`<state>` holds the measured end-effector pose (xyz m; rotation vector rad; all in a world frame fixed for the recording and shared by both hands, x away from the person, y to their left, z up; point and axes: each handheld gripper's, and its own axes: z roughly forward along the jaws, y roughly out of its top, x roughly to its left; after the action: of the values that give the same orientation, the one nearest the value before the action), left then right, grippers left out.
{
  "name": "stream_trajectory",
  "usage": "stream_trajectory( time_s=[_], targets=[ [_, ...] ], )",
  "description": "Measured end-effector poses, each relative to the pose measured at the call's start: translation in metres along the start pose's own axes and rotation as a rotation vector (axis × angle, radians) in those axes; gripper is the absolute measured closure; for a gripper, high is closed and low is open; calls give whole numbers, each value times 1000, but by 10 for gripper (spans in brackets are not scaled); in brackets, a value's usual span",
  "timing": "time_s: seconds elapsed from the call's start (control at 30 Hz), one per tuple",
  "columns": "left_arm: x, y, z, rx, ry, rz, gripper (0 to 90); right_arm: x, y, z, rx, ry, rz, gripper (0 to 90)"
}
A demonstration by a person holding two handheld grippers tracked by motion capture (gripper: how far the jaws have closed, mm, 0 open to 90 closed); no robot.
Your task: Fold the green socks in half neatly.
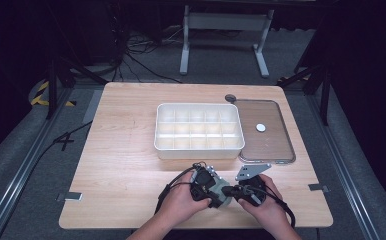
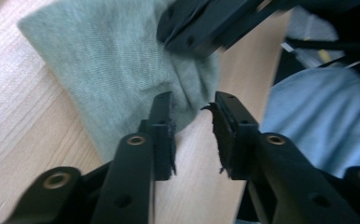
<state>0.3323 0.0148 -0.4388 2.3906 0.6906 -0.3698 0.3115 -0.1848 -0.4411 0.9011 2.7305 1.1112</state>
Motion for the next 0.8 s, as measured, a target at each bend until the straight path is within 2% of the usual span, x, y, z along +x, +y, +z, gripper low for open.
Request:
stream_trajectory(
  time_s=[0.1,0.17,0.2,0.3,0.33,0.4,0.43,0.57,0.63,0.67,0.73,0.8],
  targets=[
    [6,2,-14,-104,48,-11,810,-2,-2,2,10,-5,1,867],
    [11,3,-12,-133,87,9,833,-2,-3,5,16,-6,-7,866],
    [13,4,-8,-109,134,30,841,-2,-3,7,17,-10,-11,866],
    [19,5,4,-31,160,43,860,-3,-6,12,28,-19,-19,869],
    [19,4,7,-8,168,29,875,-4,-6,13,28,-25,-30,872],
    [19,4,10,33,141,17,896,-5,-6,12,32,-52,-48,873],
    [19,4,10,33,141,17,897,-7,-7,12,31,-75,-55,869],
    [11,3,9,59,141,18,895,-9,-7,9,21,-82,-50,844],
    [7,4,6,27,128,18,876,-8,-7,9,25,-85,-60,851],
    [6,5,3,-15,123,29,879,-8,-7,10,29,-82,-66,855],
    [5,6,-1,-100,144,58,867,-8,-6,11,34,-78,-74,862],
    [6,8,-2,-133,170,73,863,-7,-5,12,36,-73,-85,863]
  ],
)
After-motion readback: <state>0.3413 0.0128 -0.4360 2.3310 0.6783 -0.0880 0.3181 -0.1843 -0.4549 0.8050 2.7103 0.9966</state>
